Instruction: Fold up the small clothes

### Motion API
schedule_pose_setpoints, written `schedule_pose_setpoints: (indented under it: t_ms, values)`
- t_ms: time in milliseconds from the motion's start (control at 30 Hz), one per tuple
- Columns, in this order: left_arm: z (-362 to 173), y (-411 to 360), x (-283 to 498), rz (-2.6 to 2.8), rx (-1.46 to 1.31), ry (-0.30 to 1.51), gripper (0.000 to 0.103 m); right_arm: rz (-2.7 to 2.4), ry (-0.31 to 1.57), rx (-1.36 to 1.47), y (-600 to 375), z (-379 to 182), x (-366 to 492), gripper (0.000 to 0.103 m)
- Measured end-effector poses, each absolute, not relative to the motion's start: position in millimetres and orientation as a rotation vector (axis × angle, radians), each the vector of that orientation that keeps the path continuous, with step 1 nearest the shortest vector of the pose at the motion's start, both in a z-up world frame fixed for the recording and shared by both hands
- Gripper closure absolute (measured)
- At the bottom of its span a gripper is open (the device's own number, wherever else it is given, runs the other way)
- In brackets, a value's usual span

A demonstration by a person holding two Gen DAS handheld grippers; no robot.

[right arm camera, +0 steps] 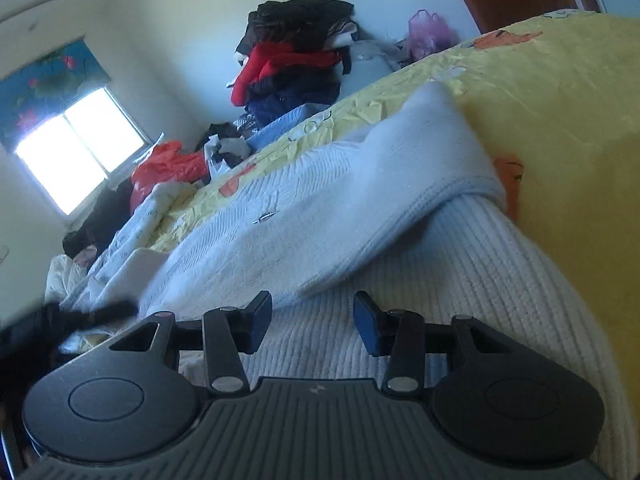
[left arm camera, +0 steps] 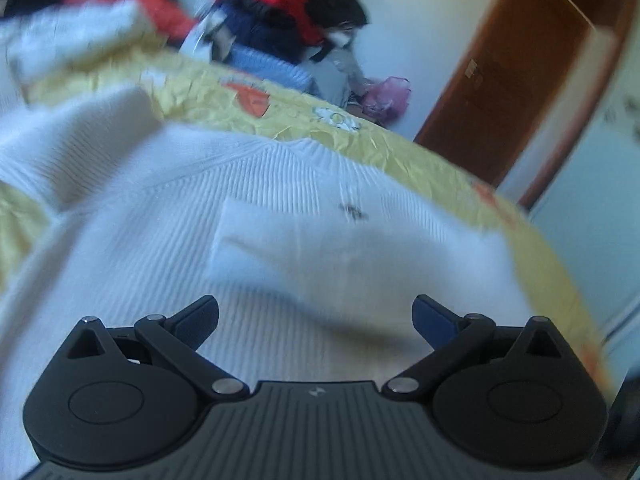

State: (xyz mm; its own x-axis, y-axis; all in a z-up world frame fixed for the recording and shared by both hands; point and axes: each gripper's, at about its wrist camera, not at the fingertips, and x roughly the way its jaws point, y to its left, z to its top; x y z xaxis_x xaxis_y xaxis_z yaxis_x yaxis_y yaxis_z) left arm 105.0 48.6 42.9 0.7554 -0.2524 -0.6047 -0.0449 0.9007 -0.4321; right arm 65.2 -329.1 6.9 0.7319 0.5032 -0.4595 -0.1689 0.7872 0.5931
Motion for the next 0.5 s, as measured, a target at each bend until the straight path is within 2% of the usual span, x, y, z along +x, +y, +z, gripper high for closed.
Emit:
schedule_pose_setpoints:
  t_ms: [100,133,167,200,233,267,300,333,433,500]
  values:
    - [28,62,135,-0.032,-0.599,0.769,0.002,0.410,0.641,0.570,-326,5,68,0.043]
    - [23,65,141,0.000,-0.637,0.784,0.011,0.420,0.638,0.579,-326,5,69,0.042]
    - [21,66,144,0.033,-0.648,0.767,0.013,0.425,0.637,0.590,-325,4,72,0.042]
    - [21,63,146,0.065,-0.638,0.745,0.028,0.429,0.636,0.603,-325,3,74,0.042]
    - [21,60,150,0.092,-0.609,0.745,0.061,0.432,0.635,0.614,-327,2,74,0.042]
    - [20,53,158,0.131,-0.550,0.768,0.075,0.434,0.635,0.623,-327,2,75,0.042]
    - [20,49,163,0.152,-0.507,0.773,0.083,0.436,0.634,0.629,-329,1,74,0.042]
    - [21,45,167,0.154,-0.472,0.765,0.089,0.437,0.634,0.632,-329,2,73,0.041]
    - [40,34,180,0.150,-0.333,0.770,0.091,0.440,0.632,0.633,-329,2,73,0.041]
    - [66,31,177,0.105,-0.287,0.683,0.091,0.441,0.632,0.636,-329,2,73,0.041]
